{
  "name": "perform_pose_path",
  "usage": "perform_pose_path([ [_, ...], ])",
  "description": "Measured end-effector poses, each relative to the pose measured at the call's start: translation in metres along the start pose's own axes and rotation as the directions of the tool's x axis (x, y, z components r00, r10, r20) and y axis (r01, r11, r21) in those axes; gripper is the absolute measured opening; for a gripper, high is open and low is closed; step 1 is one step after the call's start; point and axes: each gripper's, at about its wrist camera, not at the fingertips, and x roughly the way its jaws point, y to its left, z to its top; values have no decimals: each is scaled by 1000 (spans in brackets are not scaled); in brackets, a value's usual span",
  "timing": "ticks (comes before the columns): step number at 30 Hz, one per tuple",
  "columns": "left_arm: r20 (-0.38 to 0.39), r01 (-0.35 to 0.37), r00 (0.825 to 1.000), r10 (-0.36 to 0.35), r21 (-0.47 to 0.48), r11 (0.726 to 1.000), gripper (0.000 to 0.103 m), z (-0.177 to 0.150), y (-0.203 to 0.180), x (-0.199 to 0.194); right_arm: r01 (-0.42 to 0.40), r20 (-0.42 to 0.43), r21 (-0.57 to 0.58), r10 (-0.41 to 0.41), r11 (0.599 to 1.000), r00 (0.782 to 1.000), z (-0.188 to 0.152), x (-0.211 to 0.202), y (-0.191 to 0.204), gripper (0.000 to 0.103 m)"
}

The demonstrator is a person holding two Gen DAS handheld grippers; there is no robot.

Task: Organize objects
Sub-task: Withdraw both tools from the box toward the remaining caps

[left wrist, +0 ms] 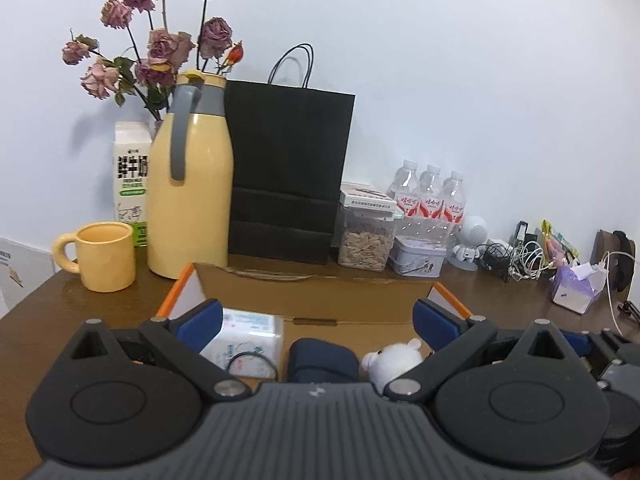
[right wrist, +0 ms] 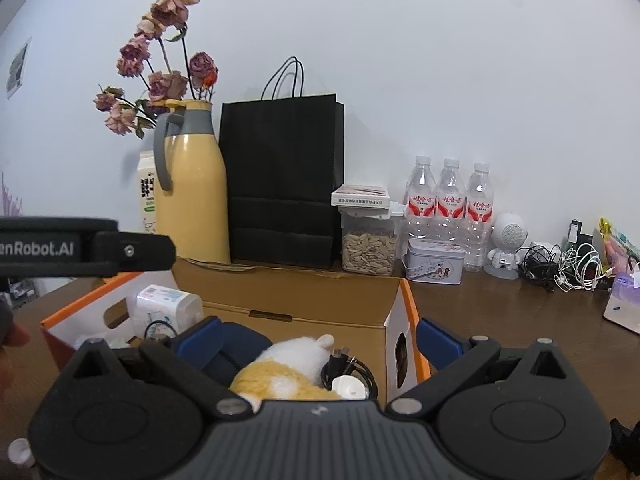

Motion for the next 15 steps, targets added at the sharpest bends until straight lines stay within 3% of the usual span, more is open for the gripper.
perform_pose_path([
  [15, -74, -67, 995, 68, 17, 998, 103, -22, 26, -50, 41, -72, 10, -41, 999, 997, -29, -57, -16, 103],
])
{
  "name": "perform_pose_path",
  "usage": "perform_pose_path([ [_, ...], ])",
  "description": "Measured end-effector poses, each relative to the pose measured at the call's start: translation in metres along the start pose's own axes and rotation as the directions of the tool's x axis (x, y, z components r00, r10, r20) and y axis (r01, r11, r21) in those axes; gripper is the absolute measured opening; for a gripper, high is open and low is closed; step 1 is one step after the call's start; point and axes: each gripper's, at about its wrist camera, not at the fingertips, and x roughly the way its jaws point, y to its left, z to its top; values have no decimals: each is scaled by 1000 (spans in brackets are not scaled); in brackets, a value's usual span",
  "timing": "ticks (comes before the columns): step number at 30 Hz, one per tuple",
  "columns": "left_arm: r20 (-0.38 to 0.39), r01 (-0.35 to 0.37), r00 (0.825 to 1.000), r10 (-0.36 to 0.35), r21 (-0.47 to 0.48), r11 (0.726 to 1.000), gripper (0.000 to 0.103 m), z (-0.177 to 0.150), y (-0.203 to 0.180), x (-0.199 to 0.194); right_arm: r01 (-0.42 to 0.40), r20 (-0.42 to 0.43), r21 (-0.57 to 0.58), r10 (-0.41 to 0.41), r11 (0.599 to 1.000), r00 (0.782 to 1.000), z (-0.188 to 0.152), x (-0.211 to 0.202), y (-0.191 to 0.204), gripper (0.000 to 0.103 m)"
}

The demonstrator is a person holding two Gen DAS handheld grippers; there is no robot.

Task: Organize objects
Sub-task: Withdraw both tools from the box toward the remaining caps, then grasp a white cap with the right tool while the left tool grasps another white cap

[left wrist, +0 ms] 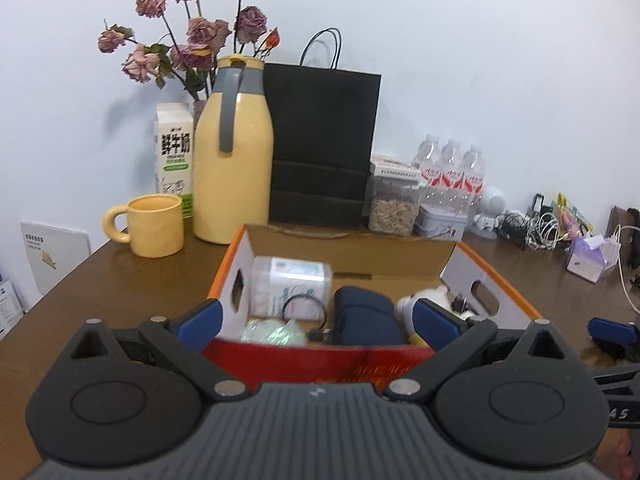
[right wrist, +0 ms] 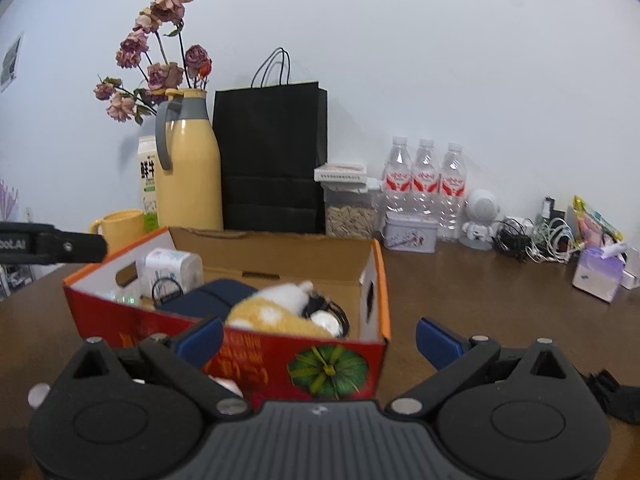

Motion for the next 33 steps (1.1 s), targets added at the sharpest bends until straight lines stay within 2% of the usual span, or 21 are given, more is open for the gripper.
perform_pose_path([
  [10, -65, -63, 996, 64, 14, 998, 103, -26, 32, -16, 35, -118, -29, -38, 999, 992, -39, -8, -16, 103],
  [12, -77, -70, 995, 71, 13, 997, 103, -30, 38, -18, 33, -142, -38, -38, 999, 989, -45, -5, -18, 99],
  [14, -87, -79, 993, 80, 17, 997, 103, -34, 42, -20, 27, -169, -41, -34, 999, 985, -48, -1, -20, 90],
  [18, -103, -94, 990, 95, 16, 995, 103, -41, 50, -24, 7, -193, -42, -15, 999, 981, -48, 6, -20, 82],
  [23, -114, -111, 987, 111, 4, 994, 103, -47, 59, -29, -32, -251, -63, 15, 998, 968, -45, 22, -14, 54],
  [25, -121, -117, 986, 116, 0, 993, 103, -49, 62, -31, -48, -251, -55, 33, 997, 967, -44, 24, -13, 51],
  [27, -129, -120, 984, 119, 1, 993, 103, -51, 65, -31, -68, -251, -46, 55, 997, 967, -44, 24, -11, 38],
  [28, -133, -120, 984, 119, 2, 993, 103, -52, 66, -32, -77, -250, -43, 64, 996, 966, -44, 23, -10, 27],
  [33, -145, -130, 981, 128, -4, 991, 103, -57, 72, -31, -74, -233, -40, 62, 996, 971, -45, 19, -8, 27],
])
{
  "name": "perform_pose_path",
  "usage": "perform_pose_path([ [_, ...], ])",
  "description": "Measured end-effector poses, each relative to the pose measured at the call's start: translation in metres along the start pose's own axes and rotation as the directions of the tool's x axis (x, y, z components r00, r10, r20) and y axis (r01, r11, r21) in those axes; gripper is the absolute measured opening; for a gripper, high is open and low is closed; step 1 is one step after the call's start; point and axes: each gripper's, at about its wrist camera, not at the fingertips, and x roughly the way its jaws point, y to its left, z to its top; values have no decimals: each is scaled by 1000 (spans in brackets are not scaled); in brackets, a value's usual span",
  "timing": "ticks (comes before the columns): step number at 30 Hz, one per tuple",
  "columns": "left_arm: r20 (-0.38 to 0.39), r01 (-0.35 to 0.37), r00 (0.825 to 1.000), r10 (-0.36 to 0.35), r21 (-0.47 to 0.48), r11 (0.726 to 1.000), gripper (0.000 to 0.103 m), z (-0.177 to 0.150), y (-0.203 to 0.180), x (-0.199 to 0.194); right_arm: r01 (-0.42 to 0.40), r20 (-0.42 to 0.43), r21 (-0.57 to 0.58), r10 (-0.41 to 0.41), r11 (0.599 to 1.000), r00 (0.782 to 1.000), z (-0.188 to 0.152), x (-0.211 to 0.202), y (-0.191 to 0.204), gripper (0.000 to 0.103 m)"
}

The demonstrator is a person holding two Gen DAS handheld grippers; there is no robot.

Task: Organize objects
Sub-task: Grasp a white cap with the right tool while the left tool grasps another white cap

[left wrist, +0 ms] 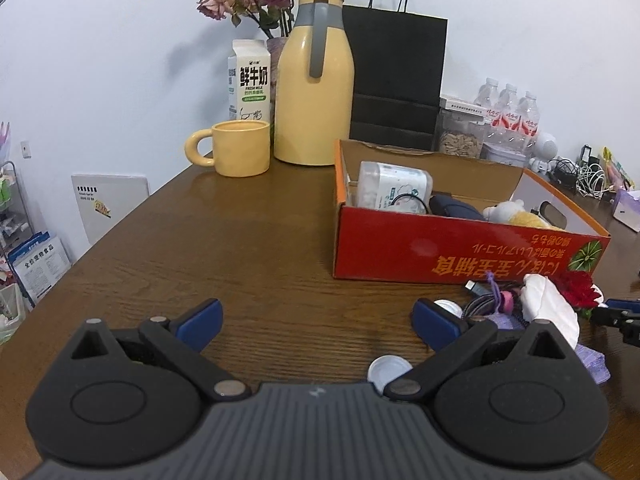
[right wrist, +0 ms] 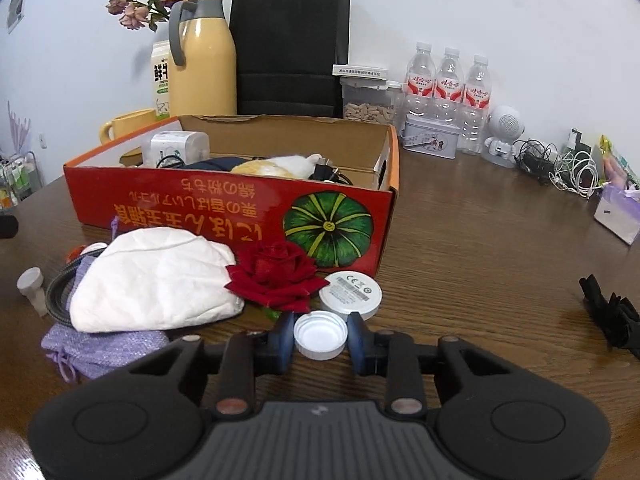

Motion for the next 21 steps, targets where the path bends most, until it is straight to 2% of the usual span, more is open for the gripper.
perform_pose_path([
  [5, -21, 5, 1000, -5, -2, 1000, 103, -5, 2, 1, 27, 93, 22, -29, 999, 995, -1, -15, 1, 27],
  [11, -63, 30, 998, -28, 32, 999, 103, -18, -5, 4, 85, 243, 38, -92, 996, 966, -9, -42, 6, 27],
  [21, -108, 15, 994, -8, 55, 998, 103, -28, -16, 17, 76, 261, 49, -86, 996, 962, -8, -46, 4, 27],
])
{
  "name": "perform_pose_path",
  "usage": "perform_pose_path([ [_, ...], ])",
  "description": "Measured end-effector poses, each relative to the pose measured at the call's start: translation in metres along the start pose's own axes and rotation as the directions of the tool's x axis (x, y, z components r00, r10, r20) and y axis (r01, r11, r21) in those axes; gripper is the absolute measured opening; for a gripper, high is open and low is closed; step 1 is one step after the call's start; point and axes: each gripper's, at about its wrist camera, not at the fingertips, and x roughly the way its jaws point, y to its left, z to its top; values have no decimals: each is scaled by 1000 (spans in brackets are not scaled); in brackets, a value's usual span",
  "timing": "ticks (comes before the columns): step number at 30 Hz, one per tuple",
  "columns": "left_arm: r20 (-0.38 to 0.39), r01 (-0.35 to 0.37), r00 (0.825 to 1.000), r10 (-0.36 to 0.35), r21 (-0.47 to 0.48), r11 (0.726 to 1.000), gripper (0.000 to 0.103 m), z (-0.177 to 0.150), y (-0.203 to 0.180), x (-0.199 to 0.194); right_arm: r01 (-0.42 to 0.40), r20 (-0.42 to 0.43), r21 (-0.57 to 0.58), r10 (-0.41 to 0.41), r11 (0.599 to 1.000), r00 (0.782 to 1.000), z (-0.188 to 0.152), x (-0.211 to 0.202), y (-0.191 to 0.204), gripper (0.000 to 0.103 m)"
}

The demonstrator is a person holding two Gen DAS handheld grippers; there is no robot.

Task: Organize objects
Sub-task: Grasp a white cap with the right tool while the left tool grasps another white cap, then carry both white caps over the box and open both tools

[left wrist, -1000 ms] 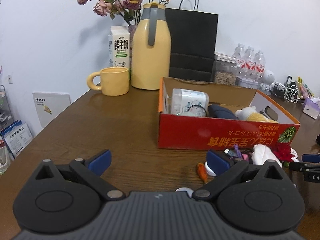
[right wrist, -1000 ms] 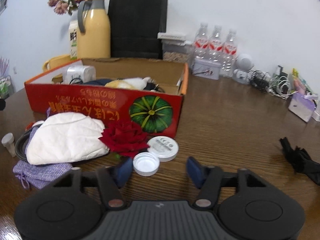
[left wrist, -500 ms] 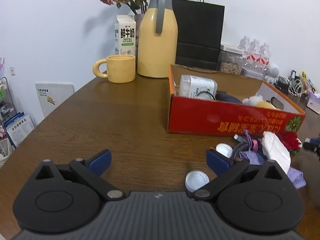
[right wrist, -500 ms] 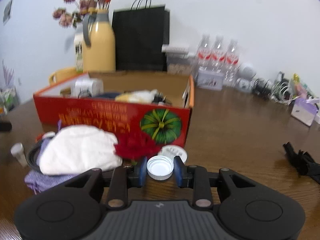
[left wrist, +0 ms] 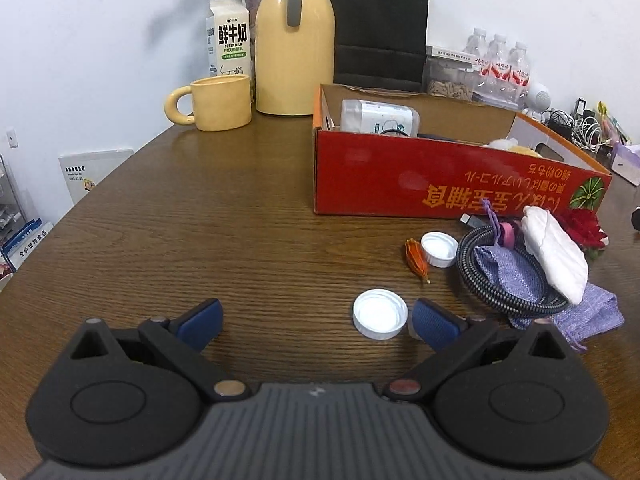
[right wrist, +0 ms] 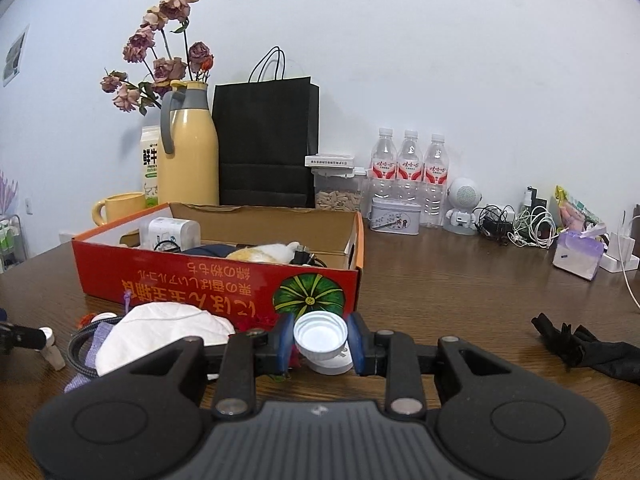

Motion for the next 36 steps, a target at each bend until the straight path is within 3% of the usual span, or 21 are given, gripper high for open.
perform_pose_path([
  [9, 14, -2, 1000, 2, -21, 1000, 103, 0, 2, 0, 0, 8, 5, 0, 1000, 1000, -2, -2, 0, 27],
  [16, 20, -34, 999, 36, -59, 998, 96, 1, 7, 2, 0, 7, 5, 0, 1000, 1000, -3, -2, 0, 27],
  [20, 30, -60, 998, 62, -53, 997, 81, 0, 7, 2, 3, 8, 6, -3, 1000, 1000, -3, -2, -1, 27],
  [22, 45, -65, 997, 67, -31, 997, 66, -2, 4, 0, 3, 6, 5, -3, 1000, 1000, -3, -2, -1, 27],
  [24, 63, -59, 996, 59, -14, 998, 39, -4, 2, -2, 3, 3, 3, -3, 1000, 1000, -3, -2, -2, 27],
  [26, 72, -51, 996, 51, -5, 999, 30, -5, 1, -4, 4, 1, 0, -4, 1000, 1000, -3, -1, -1, 27],
  [31, 92, -25, 995, 27, -20, 999, 30, -1, 2, -10, 3, -8, -24, -3, 1000, 1000, -3, 0, 4, 27],
  [36, 179, 26, 984, -24, -10, 1000, 30, 23, -5, -25, -23, 9, -58, 23, 998, 1000, 2, 6, 18, 27],
])
